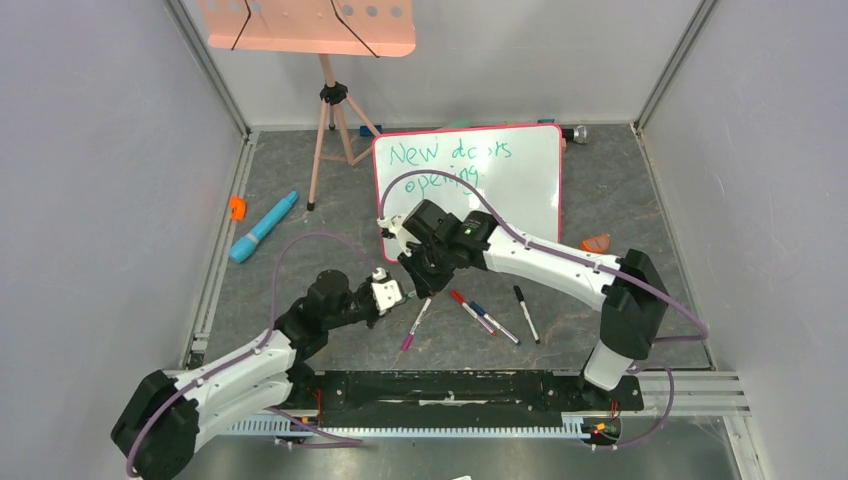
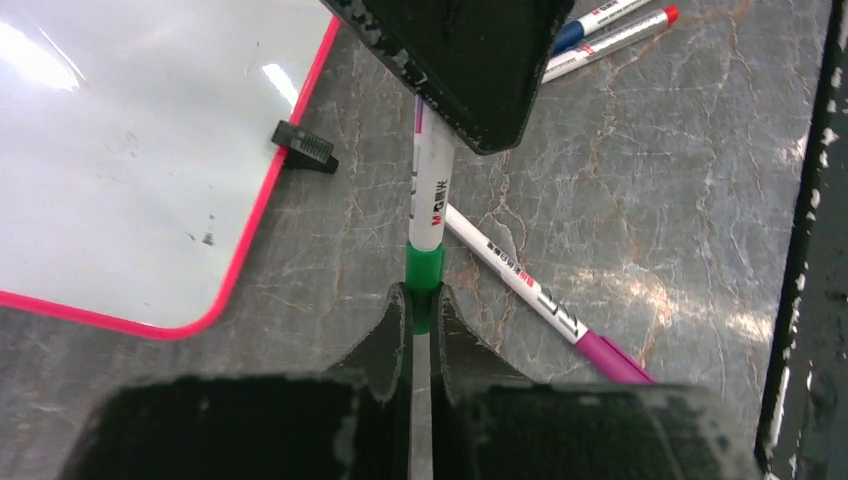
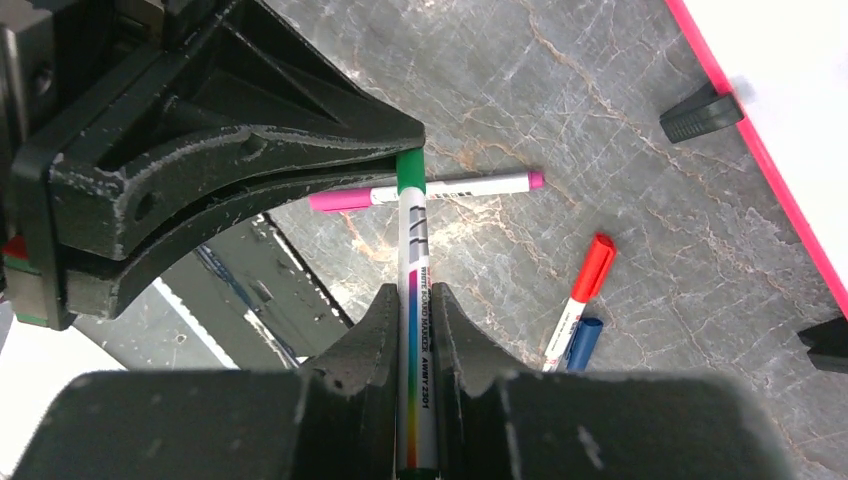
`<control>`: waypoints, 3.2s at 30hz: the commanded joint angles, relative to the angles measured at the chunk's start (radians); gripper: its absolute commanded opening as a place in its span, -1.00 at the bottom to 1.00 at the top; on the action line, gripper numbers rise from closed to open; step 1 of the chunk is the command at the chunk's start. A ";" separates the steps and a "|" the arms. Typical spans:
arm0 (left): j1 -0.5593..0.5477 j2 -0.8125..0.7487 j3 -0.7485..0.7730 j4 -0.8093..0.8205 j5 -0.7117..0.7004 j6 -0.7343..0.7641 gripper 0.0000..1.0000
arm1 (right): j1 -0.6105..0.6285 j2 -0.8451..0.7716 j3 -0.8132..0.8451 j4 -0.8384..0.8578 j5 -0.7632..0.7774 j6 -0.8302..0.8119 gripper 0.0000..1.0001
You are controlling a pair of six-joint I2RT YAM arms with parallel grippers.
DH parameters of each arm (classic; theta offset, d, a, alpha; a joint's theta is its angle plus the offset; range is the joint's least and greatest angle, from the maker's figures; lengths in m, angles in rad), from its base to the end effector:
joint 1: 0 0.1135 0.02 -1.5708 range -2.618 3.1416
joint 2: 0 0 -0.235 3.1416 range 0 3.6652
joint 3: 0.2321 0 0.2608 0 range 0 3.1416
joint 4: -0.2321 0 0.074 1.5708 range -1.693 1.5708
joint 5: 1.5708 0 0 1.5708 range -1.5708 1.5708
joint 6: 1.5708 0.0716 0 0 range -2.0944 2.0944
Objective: Write a sentence on the whiteboard
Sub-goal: Insert the whiteboard marker without the cap into the center of the board, then put down the whiteboard marker at the center of the board, then reset both arms
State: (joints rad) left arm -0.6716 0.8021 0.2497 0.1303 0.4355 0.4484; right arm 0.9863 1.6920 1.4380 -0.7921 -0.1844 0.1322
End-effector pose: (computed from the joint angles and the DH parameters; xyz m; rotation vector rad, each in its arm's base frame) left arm 0.1619 -0.1673 0.1434 1.2896 1.5242 -0.5770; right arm 0.1995 0.3254 0.2161 -1.1923 2.4566 0.6029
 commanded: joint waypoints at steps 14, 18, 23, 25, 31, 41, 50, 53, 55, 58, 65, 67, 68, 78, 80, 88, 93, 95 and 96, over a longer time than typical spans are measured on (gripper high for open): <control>-0.109 0.214 -0.105 0.488 -0.108 -0.207 -0.96 | 0.087 0.171 -0.112 0.191 0.160 0.007 -1.00; -0.109 0.208 -0.104 0.487 -0.120 -0.206 -0.96 | 0.083 0.155 -0.064 0.156 0.178 -0.012 -1.00; -0.109 0.131 -0.034 0.382 -0.148 -0.216 -0.94 | 0.045 0.099 -0.073 0.170 0.168 -0.020 -1.00; -0.109 0.104 0.010 0.292 -0.176 -0.202 -0.89 | 0.012 0.055 -0.117 0.217 0.145 -0.011 -1.00; -0.108 0.044 0.071 0.182 -0.269 -0.208 0.83 | -0.125 -0.074 -0.313 0.390 0.026 0.038 -0.92; -0.107 -0.020 0.167 -0.051 -0.464 -0.352 0.89 | -0.223 -0.127 -0.451 0.497 -0.097 0.040 -0.47; -0.106 -0.133 0.180 -0.145 -0.650 -0.485 0.91 | -0.259 -0.261 -0.480 0.501 0.026 0.048 0.31; -0.104 -0.143 0.186 -0.171 -0.695 -0.516 0.89 | -0.288 -0.346 -0.499 0.512 0.139 0.065 0.30; -0.105 -0.137 0.207 -0.201 -0.738 -0.545 0.92 | -0.308 -0.428 -0.534 0.538 0.263 0.082 0.28; -0.105 -0.110 0.239 -0.245 -0.775 -0.543 0.96 | -0.319 -0.578 -0.652 0.639 0.454 0.070 0.28; -0.093 -0.150 0.211 -0.247 -0.987 -0.567 0.99 | -0.332 -0.792 -0.857 0.764 0.773 0.000 0.34; -0.073 -0.189 0.179 -0.218 -1.006 -0.540 0.99 | -0.334 -0.793 -0.882 0.770 0.833 -0.026 0.34; -0.059 -0.202 0.167 -0.210 -1.011 -0.534 0.99 | -0.336 -0.792 -0.893 0.774 0.875 -0.031 0.34; 0.117 -0.194 0.045 -0.044 -1.063 -0.492 0.99 | -0.529 -0.889 -1.116 1.035 0.901 -0.069 0.38; 0.142 -0.151 -0.001 0.064 -1.063 -0.458 0.99 | -0.594 -0.853 -1.111 1.044 0.891 -0.048 0.40; 0.272 0.152 -0.061 0.397 -1.038 -0.424 0.99 | -0.788 -0.746 -1.167 1.199 0.830 -0.003 0.35; 0.344 0.252 -0.047 0.508 -0.956 -0.361 0.99 | -0.809 -0.793 -1.348 1.471 0.753 -0.090 0.12; 0.356 0.290 -0.076 0.626 -0.945 -0.321 0.99 | -0.814 -0.815 -1.419 1.592 0.710 -0.158 0.11; 0.361 0.300 -0.067 0.619 -0.929 -0.316 0.99 | -0.817 -0.811 -1.433 1.644 0.701 -0.172 0.11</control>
State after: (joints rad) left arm -0.3309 1.0611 0.1799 0.5144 -0.5377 0.0448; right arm 0.1822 0.9070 0.0834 0.5446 0.5949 0.0666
